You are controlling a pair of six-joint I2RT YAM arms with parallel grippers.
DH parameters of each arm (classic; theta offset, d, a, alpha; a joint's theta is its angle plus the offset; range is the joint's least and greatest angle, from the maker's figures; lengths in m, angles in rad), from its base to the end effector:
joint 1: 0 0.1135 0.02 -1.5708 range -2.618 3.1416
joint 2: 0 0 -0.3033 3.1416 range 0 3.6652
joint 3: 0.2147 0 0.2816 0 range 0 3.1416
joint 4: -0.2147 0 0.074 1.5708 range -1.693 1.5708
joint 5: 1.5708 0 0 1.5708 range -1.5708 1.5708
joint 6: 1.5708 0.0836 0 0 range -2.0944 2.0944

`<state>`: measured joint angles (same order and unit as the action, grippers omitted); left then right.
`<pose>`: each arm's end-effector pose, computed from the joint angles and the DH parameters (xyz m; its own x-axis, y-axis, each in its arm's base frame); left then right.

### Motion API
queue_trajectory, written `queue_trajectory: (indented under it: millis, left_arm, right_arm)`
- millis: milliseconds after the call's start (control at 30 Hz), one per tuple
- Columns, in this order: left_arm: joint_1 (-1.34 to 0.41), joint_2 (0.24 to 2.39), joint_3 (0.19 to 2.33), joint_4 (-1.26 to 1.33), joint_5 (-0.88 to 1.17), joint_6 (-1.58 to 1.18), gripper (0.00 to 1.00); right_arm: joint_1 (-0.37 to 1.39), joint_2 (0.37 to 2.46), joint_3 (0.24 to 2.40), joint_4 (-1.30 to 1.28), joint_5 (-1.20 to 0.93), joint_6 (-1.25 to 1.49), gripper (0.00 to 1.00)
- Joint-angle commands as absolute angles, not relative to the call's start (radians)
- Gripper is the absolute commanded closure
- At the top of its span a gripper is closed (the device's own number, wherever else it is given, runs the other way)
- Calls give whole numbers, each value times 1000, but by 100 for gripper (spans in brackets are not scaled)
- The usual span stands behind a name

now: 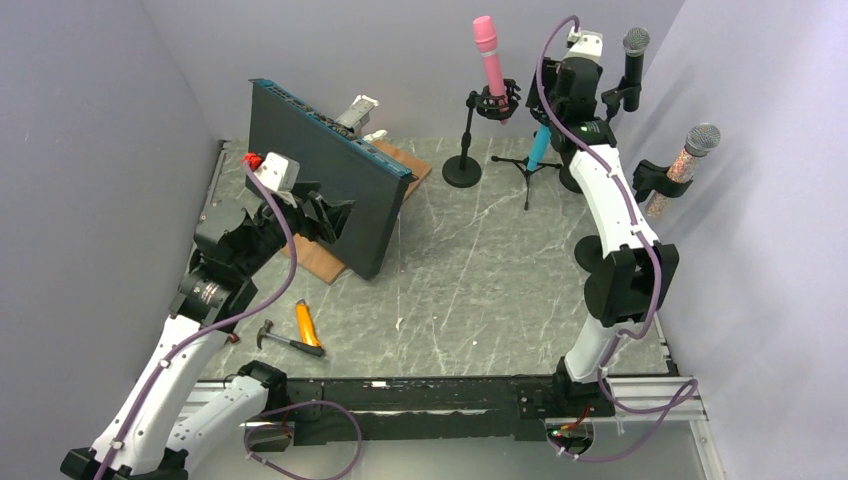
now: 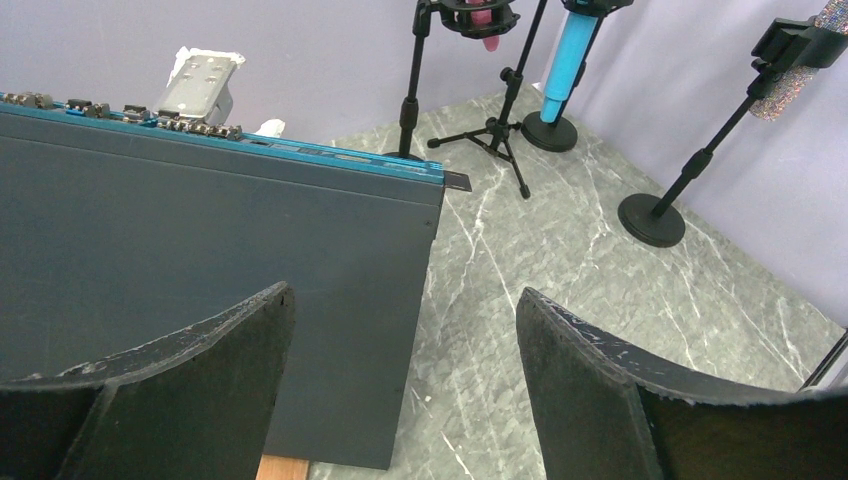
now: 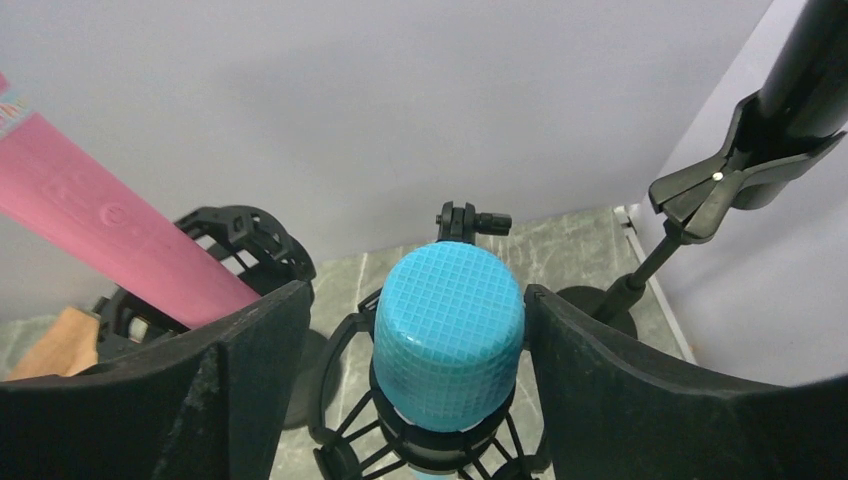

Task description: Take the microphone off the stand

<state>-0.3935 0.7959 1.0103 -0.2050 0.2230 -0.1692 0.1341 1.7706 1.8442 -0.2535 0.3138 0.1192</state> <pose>0.1955 -0.1012 0.4488 -0.0888 -0.1409 -0.9860 0.5714 0.8036 -0.1663 0.5002 0.0414 0.4634 -0.1554 0.0932 -0.9834 0.1937 0.9791 0.0622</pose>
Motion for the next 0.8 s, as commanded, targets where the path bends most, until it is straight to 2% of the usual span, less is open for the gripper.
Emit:
queue_trajectory:
  millis: [0, 167, 200, 433, 567, 767]
  left_arm:
    - [-400, 785, 1034, -167, 221, -160, 15]
    - [-403, 789, 1031, -166, 220, -160, 15]
    - [-403, 789, 1031, -166, 219, -160, 15]
    - [-403, 790, 1027, -163, 215, -163, 16]
    - [-403, 788, 1024, -162, 210, -162, 16]
    - [-403, 788, 1018, -154, 209, -166, 16]
  right_arm:
    - [132, 1774, 1918, -255, 321, 104, 34]
    - [132, 1754, 1945, -254, 330, 81, 62]
    - [132, 1751, 1961, -262, 334, 72, 65]
    - [131, 1730, 2074, -265, 356, 31, 80]
    - [133, 1715, 2147, -289, 359, 35, 84]
    - [132, 1595, 2083, -218, 349, 79, 96]
